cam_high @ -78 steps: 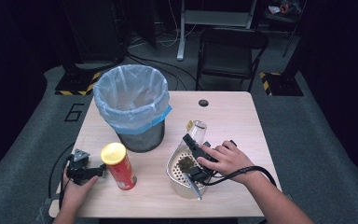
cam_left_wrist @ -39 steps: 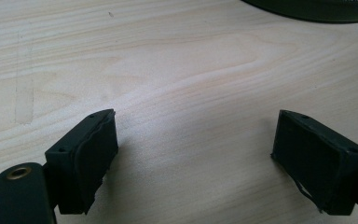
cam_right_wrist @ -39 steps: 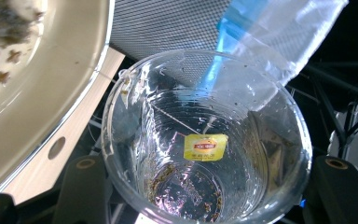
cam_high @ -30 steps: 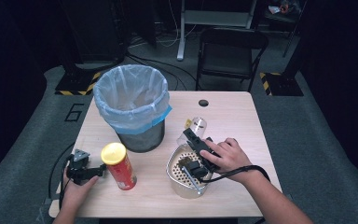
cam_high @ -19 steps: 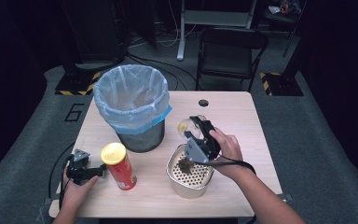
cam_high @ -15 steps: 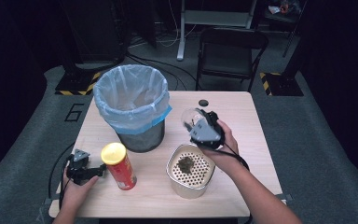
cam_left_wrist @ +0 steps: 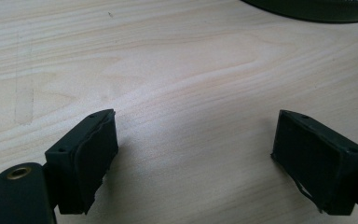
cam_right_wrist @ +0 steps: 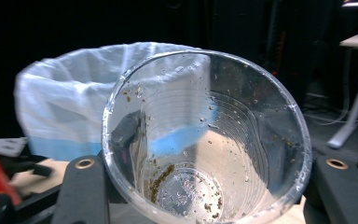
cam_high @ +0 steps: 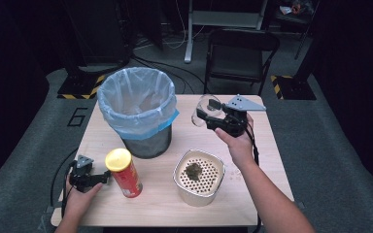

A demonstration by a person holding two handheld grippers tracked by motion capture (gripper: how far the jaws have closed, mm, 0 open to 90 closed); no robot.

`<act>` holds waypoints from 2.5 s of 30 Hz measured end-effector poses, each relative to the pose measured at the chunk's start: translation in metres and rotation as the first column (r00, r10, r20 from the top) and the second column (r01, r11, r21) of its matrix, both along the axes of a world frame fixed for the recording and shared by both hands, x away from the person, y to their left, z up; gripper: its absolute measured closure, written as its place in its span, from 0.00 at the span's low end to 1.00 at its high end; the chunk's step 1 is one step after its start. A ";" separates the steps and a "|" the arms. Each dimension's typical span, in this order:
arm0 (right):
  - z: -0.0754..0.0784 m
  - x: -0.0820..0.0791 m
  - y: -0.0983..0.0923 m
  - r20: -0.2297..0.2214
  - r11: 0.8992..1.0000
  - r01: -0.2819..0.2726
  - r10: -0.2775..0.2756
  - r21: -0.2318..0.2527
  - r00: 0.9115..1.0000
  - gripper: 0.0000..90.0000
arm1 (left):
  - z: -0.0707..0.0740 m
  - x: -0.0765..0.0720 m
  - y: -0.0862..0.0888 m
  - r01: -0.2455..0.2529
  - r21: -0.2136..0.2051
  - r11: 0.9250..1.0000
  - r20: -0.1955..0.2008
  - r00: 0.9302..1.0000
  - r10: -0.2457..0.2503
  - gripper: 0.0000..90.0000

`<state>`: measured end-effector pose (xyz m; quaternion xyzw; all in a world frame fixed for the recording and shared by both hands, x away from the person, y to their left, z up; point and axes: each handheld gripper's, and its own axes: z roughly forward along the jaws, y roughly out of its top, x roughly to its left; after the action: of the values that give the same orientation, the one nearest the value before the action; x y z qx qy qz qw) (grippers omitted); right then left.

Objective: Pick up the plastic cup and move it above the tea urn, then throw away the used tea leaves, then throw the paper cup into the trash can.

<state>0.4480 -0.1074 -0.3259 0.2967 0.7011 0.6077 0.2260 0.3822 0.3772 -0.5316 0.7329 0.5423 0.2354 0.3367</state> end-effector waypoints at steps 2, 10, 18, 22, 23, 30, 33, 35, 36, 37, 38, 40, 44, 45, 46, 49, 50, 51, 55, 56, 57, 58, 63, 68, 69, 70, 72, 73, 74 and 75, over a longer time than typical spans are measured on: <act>0.002 -0.001 0.000 -0.007 1.000 -0.007 0.007 0.003 1.000 0.43 | 0.000 0.000 0.000 -0.001 0.000 1.000 0.000 1.000 0.001 0.15; 0.053 -0.031 0.014 -0.020 0.991 -0.134 0.135 0.018 0.991 0.43 | 0.000 0.001 0.001 0.003 -0.008 1.000 0.003 1.000 -0.003 0.15; 0.118 -0.036 0.026 -0.023 0.992 -0.128 0.128 0.010 0.991 0.42 | 0.000 0.000 0.001 -0.001 -0.007 1.000 0.000 1.000 0.001 0.15; 0.133 -0.021 0.039 0.012 0.994 -0.113 0.113 0.003 0.994 0.41 | 0.000 0.000 0.001 -0.023 -0.009 1.000 0.005 1.000 0.023 0.15; 0.134 -0.014 0.045 0.001 0.995 -0.104 0.104 -0.002 0.995 0.41 | 0.000 0.000 0.001 -0.025 -0.009 1.000 0.001 1.000 0.025 0.15; 0.126 0.025 0.099 -0.011 0.993 -0.092 0.091 -0.074 0.996 0.39 | 0.000 0.000 0.001 -0.024 -0.012 1.000 0.003 1.000 0.024 0.15; 0.122 0.034 0.116 -0.026 0.992 -0.088 0.086 -0.090 0.996 0.38 | 0.000 0.001 0.002 -0.021 -0.006 1.000 0.006 1.000 0.021 0.15; 0.117 0.045 0.139 -0.061 0.991 -0.097 0.092 -0.088 0.994 0.38 | 0.000 0.000 0.002 -0.021 -0.006 1.000 0.006 1.000 0.021 0.15; 0.115 0.048 0.149 -0.059 0.990 -0.099 0.093 -0.100 0.994 0.38 | 0.000 0.000 0.001 -0.023 -0.009 1.000 0.003 1.000 0.023 0.15; 0.113 0.050 0.155 -0.056 0.989 -0.099 0.093 -0.107 0.994 0.38 | 0.000 0.000 0.002 -0.022 -0.007 1.000 0.004 1.000 0.022 0.15; 0.112 0.052 0.162 -0.064 0.988 -0.101 0.094 -0.117 0.993 0.38 | 0.000 0.000 0.002 -0.021 -0.007 1.000 0.005 1.000 0.022 0.15; 0.108 0.056 0.174 -0.087 0.986 -0.101 0.089 -0.136 0.992 0.36 | 0.000 0.001 0.001 -0.022 -0.005 1.000 0.007 1.000 0.022 0.15; 0.102 0.060 0.189 -0.095 0.983 -0.094 0.080 -0.159 0.992 0.35 | 0.000 0.000 0.001 -0.026 -0.007 1.000 0.006 1.000 0.026 0.15; 0.101 0.060 0.190 -0.098 0.982 -0.099 0.084 -0.158 0.992 0.34 | 0.000 0.000 0.001 -0.024 -0.005 1.000 0.006 1.000 0.024 0.15; 0.101 0.061 0.192 -0.095 0.982 -0.104 0.090 -0.156 0.991 0.34 | 0.000 0.001 0.001 -0.024 -0.003 1.000 0.006 1.000 0.024 0.15; 0.097 0.062 0.194 -0.117 0.982 -0.109 0.092 -0.154 0.989 0.12 | 0.000 0.000 0.001 -0.027 -0.004 1.000 0.003 1.000 0.027 0.15; 0.095 0.062 0.195 -0.131 0.981 -0.099 0.078 -0.164 0.988 0.08 | 0.000 0.000 0.001 -0.029 -0.004 1.000 0.004 1.000 0.029 0.15; 0.095 0.062 0.195 -0.131 0.981 -0.099 0.078 -0.164 0.988 0.08 | 0.000 0.000 0.001 -0.029 -0.004 1.000 0.004 1.000 0.029 0.15; 0.086 0.061 0.187 -0.133 0.984 -0.100 0.081 -0.148 0.988 0.08 | 0.001 -0.001 0.002 -0.004 0.001 1.000 -0.016 1.000 0.004 0.14; 0.086 0.060 0.183 -0.128 0.986 -0.100 0.082 -0.137 0.988 0.08 | 0.000 0.000 0.000 -0.014 -0.007 1.000 -0.001 1.000 0.014 0.13; 0.087 0.059 0.179 -0.128 0.986 -0.102 0.084 -0.134 0.988 0.08 | 0.000 0.000 0.000 -0.014 -0.007 1.000 -0.001 1.000 0.014 0.12; 0.088 0.058 0.175 -0.121 0.985 -0.107 0.091 -0.132 0.988 0.09 | 0.000 0.000 0.000 -0.014 -0.007 1.000 -0.001 1.000 0.014 0.12; 0.090 0.045 0.148 -0.098 0.988 -0.108 0.097 -0.112 0.990 0.15 | 0.000 -0.003 0.001 0.010 -0.002 1.000 -0.002 1.000 -0.010 0.13; 0.080 0.031 0.109 -0.105 0.990 -0.061 0.047 -0.131 0.993 0.20 | 0.002 -0.005 0.001 0.000 0.003 1.000 -0.015 1.000 0.000 0.15; 0.077 0.028 0.101 -0.092 0.989 -0.066 0.053 -0.134 0.994 0.22 | 0.002 -0.005 0.001 0.000 0.003 1.000 -0.015 1.000 0.000 0.15; 0.074 0.022 0.088 -0.065 0.990 -0.054 0.046 -0.132 0.997 0.25 | 0.003 -0.005 0.002 -0.008 -0.010 1.000 -0.020 1.000 0.007 0.16; 0.067 0.013 0.071 -0.043 0.990 -0.038 0.033 -0.134 0.999 0.25 | 0.004 -0.005 0.002 -0.013 -0.032 0.999 -0.034 0.999 0.012 0.17; 0.062 0.008 0.062 -0.049 0.990 -0.018 0.011 -0.138 0.999 0.25 | 0.005 -0.006 0.002 -0.013 -0.035 0.999 -0.039 0.999 0.012 0.17; 0.056 0.003 0.052 -0.041 0.989 -0.004 -0.003 -0.150 0.999 0.25 | 0.005 -0.006 0.002 -0.012 -0.037 0.999 -0.043 0.999 0.010 0.17; 0.051 0.000 0.044 -0.054 0.988 0.003 -0.012 -0.156 0.998 0.25 | 0.006 -0.006 0.002 -0.007 -0.037 0.999 -0.048 0.999 0.006 0.17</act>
<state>0.4481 -0.0633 -0.2754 0.2975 0.7512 0.5419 0.2313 0.3761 0.3788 -0.5256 0.7302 0.5568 0.2088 0.3363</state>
